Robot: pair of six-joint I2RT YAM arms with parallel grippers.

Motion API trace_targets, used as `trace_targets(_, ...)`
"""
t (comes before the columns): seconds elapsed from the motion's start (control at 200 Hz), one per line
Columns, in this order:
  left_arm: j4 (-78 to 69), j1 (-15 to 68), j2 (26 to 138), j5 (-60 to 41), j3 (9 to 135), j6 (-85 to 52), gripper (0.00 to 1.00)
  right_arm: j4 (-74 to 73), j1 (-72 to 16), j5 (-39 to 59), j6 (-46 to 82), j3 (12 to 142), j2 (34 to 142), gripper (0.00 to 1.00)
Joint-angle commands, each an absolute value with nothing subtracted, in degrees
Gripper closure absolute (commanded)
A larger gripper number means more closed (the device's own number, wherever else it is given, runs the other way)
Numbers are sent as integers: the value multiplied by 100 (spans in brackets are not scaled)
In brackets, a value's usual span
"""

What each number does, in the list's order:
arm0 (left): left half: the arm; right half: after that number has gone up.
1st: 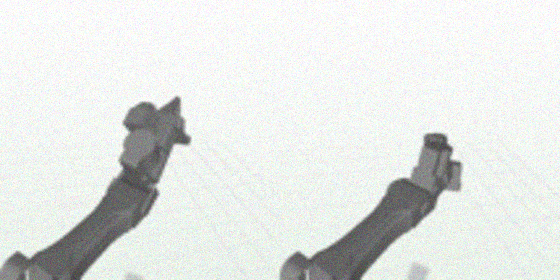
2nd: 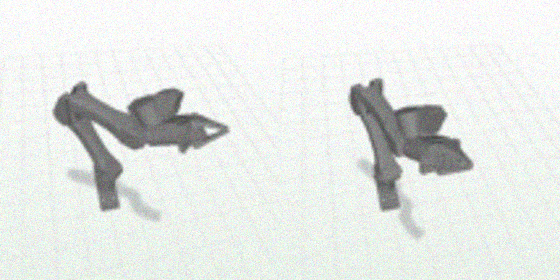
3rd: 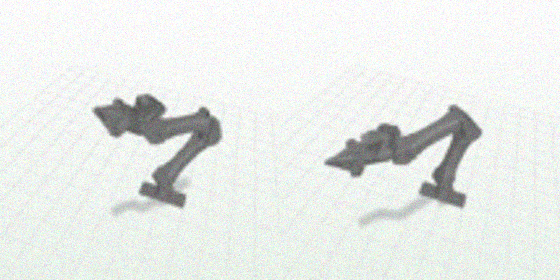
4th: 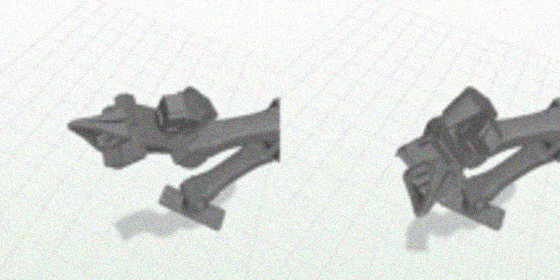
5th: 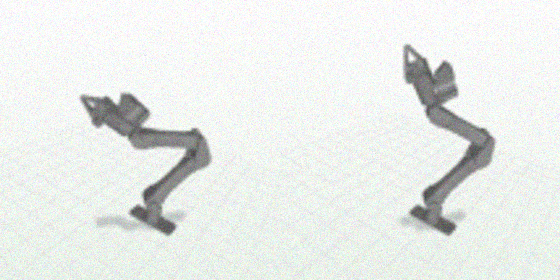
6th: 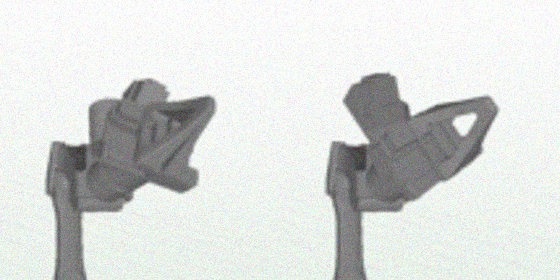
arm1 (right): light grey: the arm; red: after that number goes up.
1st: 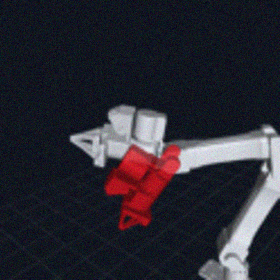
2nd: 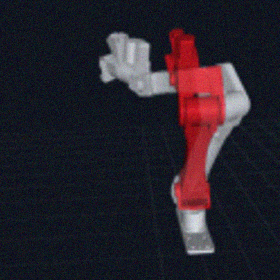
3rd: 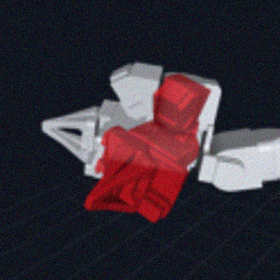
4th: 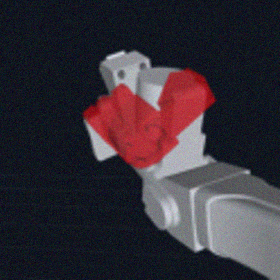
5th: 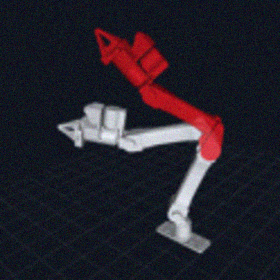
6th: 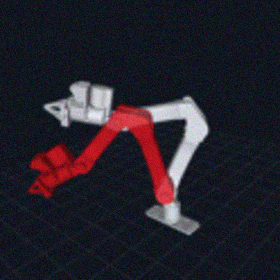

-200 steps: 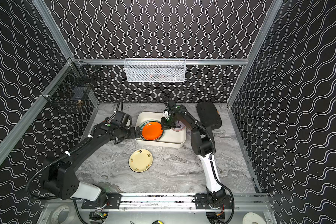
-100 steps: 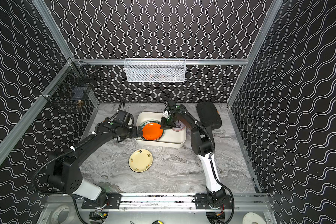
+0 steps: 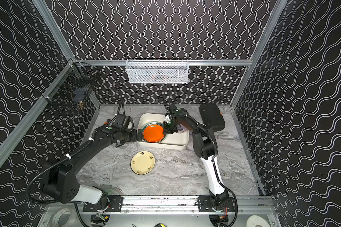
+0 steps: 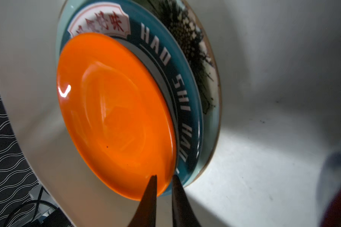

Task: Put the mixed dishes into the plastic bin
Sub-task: 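Lower the orange plate flat in the bin and open the right gripper, then move the right gripper to the cream calligraphy plate and grip its edge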

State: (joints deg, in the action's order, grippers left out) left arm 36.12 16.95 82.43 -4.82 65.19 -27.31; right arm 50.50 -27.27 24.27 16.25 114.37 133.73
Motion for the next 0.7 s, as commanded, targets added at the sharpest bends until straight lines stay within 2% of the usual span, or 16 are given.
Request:
trace_targets(0.0,3688,1670,8090,-381,6453,-2734,1,4943,-2733,2397,1670,11364,13315,84)
trace_targets(0.165,3788,1619,7957,-344,6416,-2707,1,4989,-2768,2426,1714,11474,13247,83)
trace_targets(0.405,3763,1610,7787,-435,6231,-2793,1,5032,-2778,2321,1661,11248,12496,74)
trace_targets(0.696,3484,1617,7356,-729,5113,-3437,2,5062,-3242,2141,1623,9881,11157,72)
